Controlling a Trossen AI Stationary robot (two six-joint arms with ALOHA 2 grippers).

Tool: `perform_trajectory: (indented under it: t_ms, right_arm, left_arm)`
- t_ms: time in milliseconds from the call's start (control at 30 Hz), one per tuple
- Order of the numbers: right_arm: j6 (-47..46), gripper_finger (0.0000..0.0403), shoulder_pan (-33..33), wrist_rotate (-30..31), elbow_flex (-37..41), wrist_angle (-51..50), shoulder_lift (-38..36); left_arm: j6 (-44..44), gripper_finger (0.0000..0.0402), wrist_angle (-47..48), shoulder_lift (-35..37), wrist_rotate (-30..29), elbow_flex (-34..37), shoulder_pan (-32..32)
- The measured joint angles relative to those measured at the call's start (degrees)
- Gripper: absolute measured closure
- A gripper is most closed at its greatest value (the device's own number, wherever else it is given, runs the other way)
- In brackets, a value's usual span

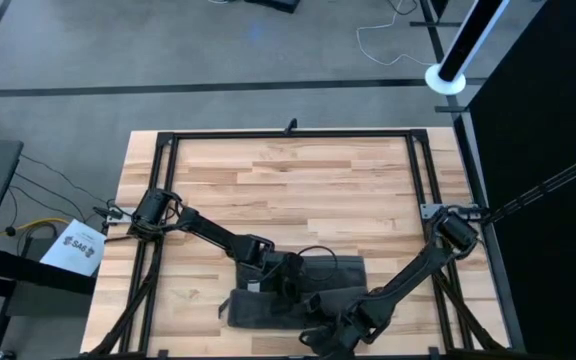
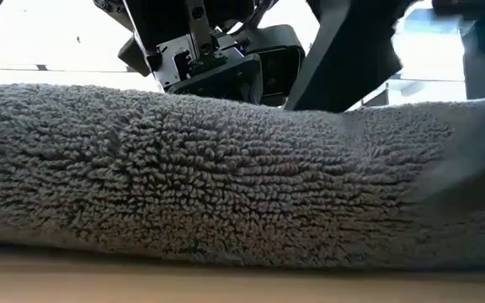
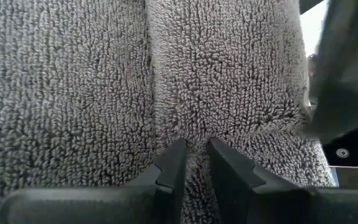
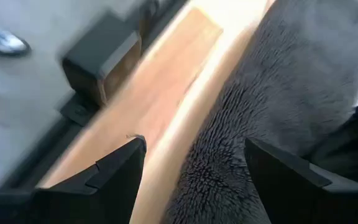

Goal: Roll towel
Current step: Roll the gray towel

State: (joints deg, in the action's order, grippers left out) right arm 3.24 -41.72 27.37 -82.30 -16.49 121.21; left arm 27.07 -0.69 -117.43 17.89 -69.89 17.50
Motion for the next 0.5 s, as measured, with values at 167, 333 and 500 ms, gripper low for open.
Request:
perform_trajectory:
  t_ms: [167,333,500]
  right_arm:
    - [-3.4,0.0142,-0.1,5.5,0.0,-2.1,0.0]
    - [-9.1,0.0212,0.9,4.8,0.0,-5.6,0.1]
    - [-9.3,0.0328,1.1,2.6,0.0,-5.3,0.1]
  left_arm:
    - [0.7,0.0345,-0.1,0.0,0.0,0.0,0.0]
    - [2.5,0.0345,0.0,0.0,0.2,0.0,-0.7]
    - [3.3,0.0345,0.0,0.0,1.0,0.0,-1.5]
